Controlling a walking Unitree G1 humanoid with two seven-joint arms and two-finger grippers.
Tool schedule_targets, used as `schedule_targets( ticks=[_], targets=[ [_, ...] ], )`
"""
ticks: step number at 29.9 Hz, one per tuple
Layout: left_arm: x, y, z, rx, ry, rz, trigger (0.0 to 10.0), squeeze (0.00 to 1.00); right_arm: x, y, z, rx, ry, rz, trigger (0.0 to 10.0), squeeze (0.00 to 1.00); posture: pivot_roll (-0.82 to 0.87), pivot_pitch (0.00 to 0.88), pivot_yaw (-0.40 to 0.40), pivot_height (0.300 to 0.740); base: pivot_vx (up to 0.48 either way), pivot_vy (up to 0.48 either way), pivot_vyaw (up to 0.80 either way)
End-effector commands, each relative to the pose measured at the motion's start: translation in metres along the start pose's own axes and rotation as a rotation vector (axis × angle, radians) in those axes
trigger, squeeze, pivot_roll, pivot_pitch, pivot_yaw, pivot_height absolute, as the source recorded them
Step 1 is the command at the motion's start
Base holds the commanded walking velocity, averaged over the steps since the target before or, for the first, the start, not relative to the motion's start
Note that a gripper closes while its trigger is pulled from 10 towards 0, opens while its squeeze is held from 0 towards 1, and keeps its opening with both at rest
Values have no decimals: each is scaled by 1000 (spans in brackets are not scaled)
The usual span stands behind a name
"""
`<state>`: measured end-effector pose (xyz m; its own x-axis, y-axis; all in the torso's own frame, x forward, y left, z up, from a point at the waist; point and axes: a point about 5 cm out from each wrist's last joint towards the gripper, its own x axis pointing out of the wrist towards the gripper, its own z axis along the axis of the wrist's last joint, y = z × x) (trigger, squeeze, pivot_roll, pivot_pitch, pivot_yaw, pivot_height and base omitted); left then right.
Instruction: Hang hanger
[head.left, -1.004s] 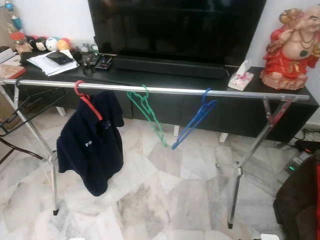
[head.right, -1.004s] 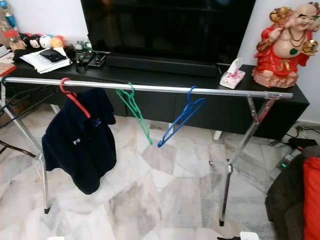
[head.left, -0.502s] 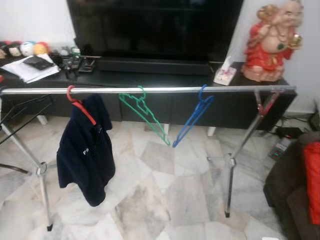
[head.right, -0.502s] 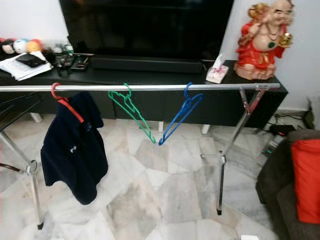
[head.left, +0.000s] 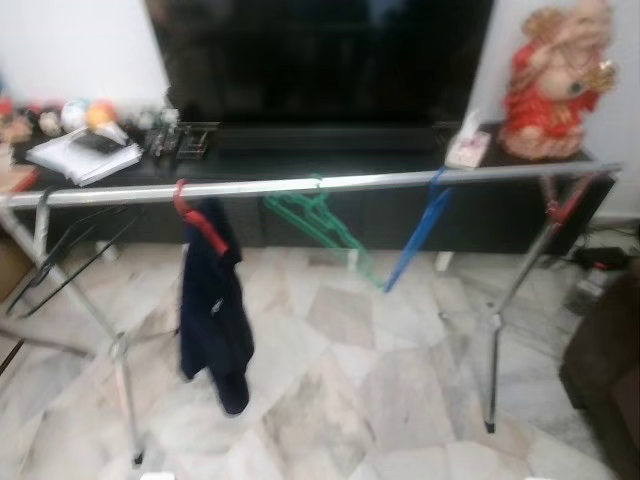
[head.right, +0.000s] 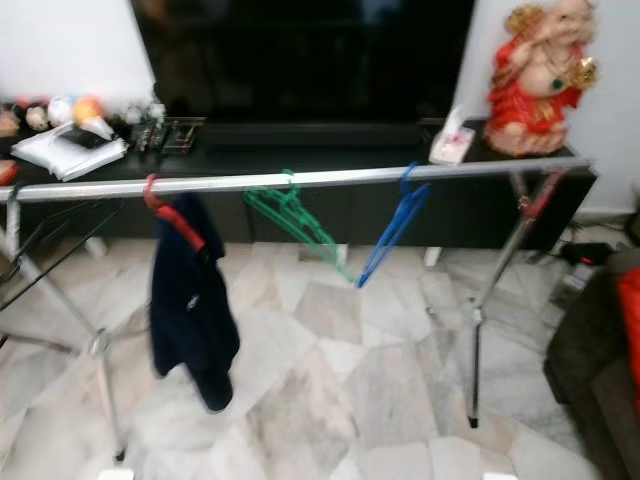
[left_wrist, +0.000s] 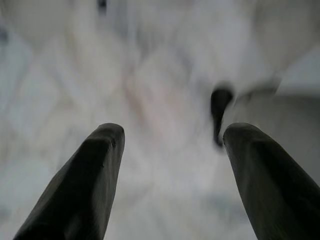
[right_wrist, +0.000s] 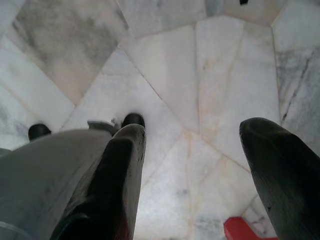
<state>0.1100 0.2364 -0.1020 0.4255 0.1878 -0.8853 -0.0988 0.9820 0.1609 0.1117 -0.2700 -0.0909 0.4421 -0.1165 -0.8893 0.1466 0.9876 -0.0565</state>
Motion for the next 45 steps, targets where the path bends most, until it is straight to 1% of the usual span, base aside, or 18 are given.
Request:
schedule_targets(
  ticks=[1, 7, 9, 17, 23, 32, 35, 36, 40, 45],
  targets=[
    [0, -3, 0, 8, 3, -8, 10000, 0, -2, -9, 0, 17, -8, -31, 10000, 0, -36, 0, 17, 740, 0, 0, 0],
    [0, -3, 2, 7, -6, -13, 10000, 0, -2, -10, 1, 28, -12, -40, 10000, 0, -33, 0, 17, 740, 0, 0, 0],
    [1, -4, 3, 5, -9, -19, 10000, 0, -2, -10, 0, 17, -6, -45, 10000, 0, -30, 0, 18, 740, 0, 0, -231],
    [2, -9, 8, 4, -14, -31, 10000, 0, -2, -9, 1, 15, -6, -42, 10000, 0, -32, 0, 19, 740, 0, 0, -717],
    [3, -21, 14, 0, -26, -45, 10000, 0, -2, -9, 2, 12, -3, -40, 10000, 0, -30, 0, 21, 740, 0, 0, -746],
    [3, -31, 18, 30, -34, -59, 10000, 0, -1, -8, 3, 10, -4, -36, 10000, 0, -31, 0, 23, 740, 0, 0, -742],
    [3, -28, 18, 42, -36, -61, 10000, 0, -1, -8, 3, 9, -4, -35, 10000, 0, -31, 0, 23, 740, 0, 0, -738],
    [3, -25, 17, 46, -36, -55, 10000, 0, -1, -8, 3, 9, -4, -35, 10000, 0, -31, 0, 22, 740, 0, 0, -738],
    [3, -19, 16, 38, -36, -45, 10000, 0, -1, -8, 3, 7, -3, -34, 10000, 0, -32, 0, 22, 740, 0, -60, -736],
    [3, -17, 16, 52, -39, -43, 10000, 0, -1, -8, 3, 4, -2, -32, 10000, 0, -31, 0, 21, 740, 0, 0, -736]
  ],
)
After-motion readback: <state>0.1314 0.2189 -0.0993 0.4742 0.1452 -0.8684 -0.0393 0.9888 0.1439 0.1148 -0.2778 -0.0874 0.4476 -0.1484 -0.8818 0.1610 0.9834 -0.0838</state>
